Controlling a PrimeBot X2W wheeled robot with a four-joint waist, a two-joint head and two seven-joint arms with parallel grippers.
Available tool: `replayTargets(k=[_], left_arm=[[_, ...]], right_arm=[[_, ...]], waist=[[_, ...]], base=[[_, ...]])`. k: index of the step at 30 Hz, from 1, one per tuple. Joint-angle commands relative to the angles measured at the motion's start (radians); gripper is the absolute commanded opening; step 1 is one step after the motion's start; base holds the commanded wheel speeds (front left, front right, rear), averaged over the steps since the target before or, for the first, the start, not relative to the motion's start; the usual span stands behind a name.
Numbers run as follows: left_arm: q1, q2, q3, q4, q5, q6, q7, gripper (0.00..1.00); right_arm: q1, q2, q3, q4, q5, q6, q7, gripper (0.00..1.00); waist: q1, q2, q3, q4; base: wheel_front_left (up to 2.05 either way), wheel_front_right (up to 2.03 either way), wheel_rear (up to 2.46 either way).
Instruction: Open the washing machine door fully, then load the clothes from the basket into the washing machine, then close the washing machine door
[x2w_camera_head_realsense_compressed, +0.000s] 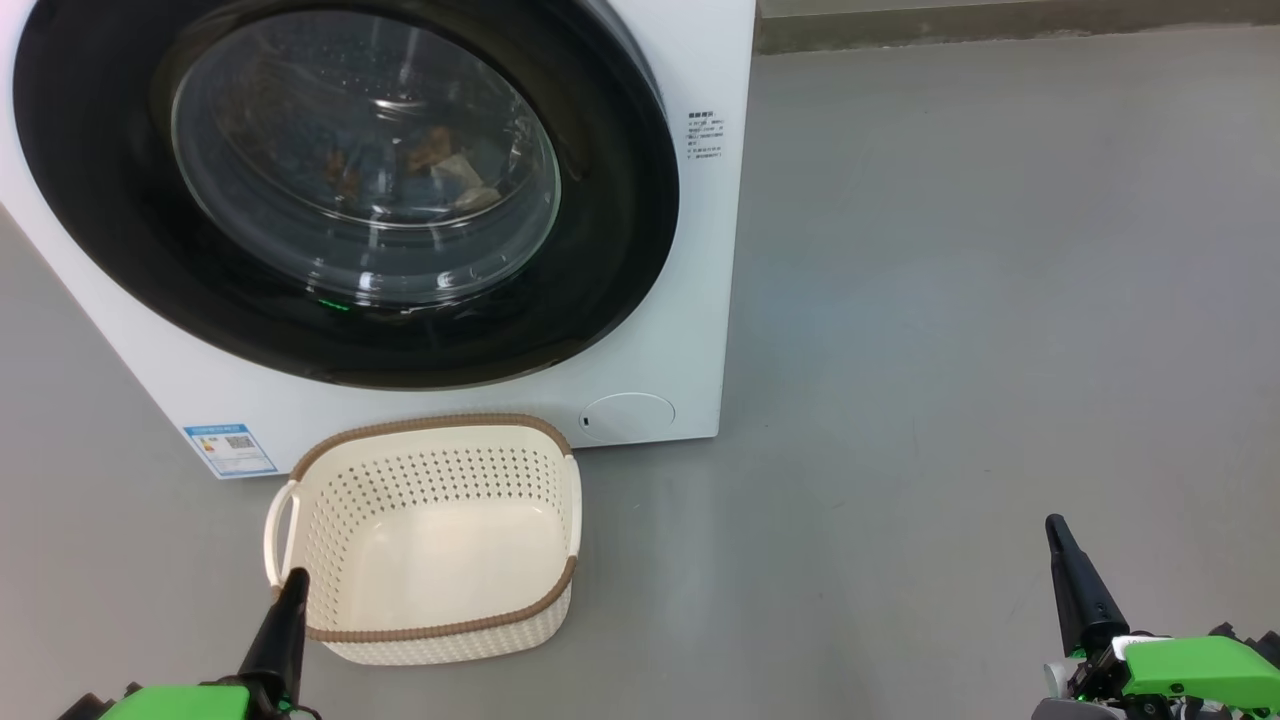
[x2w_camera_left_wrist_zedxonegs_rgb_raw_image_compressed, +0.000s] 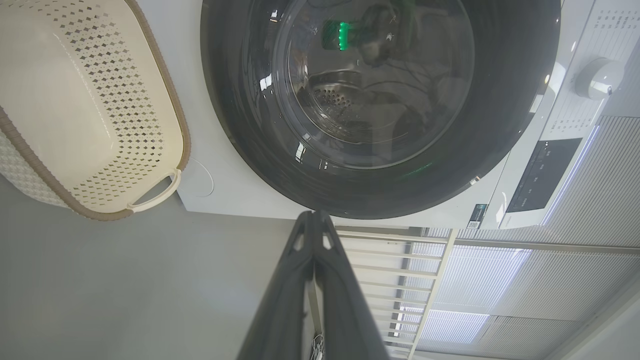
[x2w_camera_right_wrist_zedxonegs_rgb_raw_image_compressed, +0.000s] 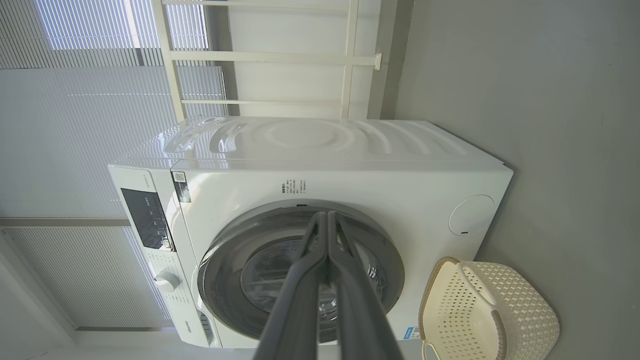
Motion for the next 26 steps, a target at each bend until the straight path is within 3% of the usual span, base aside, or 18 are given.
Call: replayTargets(k=[1, 26], left_arm=[[-0.041, 0.026, 0.034, -0.019, -0.009, -0.007, 0.006, 0.0], [-0.041, 0.026, 0.034, -0.019, -0.009, -0.007, 0.006, 0.0]], right_arm=[[-0.04, -0.006, 0.023, -0.024, 0.007, -0.001, 0.005, 0.0], [-0.04, -0.006, 0.023, -0.024, 0.007, -0.001, 0.005, 0.0]], waist=[[0.0, 0.0, 0.0, 0.0], [0.0, 0.0, 0.0, 0.0]], base=[[0.0, 0.0, 0.0], [0.0, 0.0, 0.0]])
